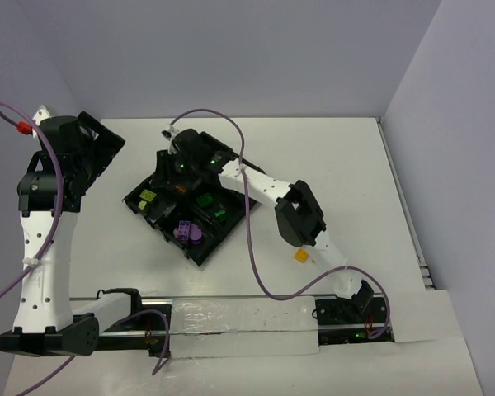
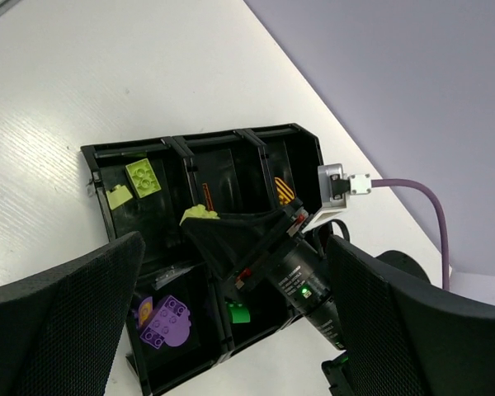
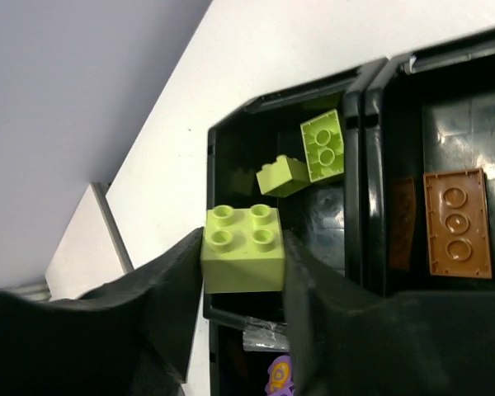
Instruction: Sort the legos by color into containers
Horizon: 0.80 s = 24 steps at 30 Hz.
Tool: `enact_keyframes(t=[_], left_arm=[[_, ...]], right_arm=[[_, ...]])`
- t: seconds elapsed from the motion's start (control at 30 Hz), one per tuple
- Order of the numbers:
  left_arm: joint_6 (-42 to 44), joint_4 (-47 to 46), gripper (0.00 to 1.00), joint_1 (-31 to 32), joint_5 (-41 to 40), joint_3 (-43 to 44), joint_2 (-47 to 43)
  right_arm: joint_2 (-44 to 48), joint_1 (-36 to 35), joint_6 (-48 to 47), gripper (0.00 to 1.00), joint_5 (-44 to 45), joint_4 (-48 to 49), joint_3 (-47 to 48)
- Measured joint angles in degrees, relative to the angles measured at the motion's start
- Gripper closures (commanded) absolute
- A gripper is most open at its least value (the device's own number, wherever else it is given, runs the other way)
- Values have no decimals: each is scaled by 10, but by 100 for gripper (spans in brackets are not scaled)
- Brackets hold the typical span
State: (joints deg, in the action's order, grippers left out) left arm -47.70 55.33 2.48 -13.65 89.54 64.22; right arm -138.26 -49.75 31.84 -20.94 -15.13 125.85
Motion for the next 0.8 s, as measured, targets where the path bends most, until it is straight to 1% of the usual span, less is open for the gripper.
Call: enact_keyframes(t=[0.03, 0.1, 0.4, 0.6, 0.7, 0.8], left_arm=[[1, 0, 1, 0, 0, 0, 0], [3, 0, 1, 0, 1, 0, 0], [11, 0, 1, 0, 2, 0, 9], [19, 0, 1, 0, 5, 0, 19], [26, 0, 1, 0, 12, 0, 23], [38, -1, 2, 0, 23, 0, 34]], right_arm=[[-1, -2, -1, 43, -2, 0, 5], [-1, -3, -3, 41, -4, -1, 8], [-1, -5, -10, 39, -15, -7, 8], [2, -2, -15, 40, -17, -14, 5], [34, 2, -21, 40, -12, -21, -42], [119, 18, -29, 39, 1, -38, -151]])
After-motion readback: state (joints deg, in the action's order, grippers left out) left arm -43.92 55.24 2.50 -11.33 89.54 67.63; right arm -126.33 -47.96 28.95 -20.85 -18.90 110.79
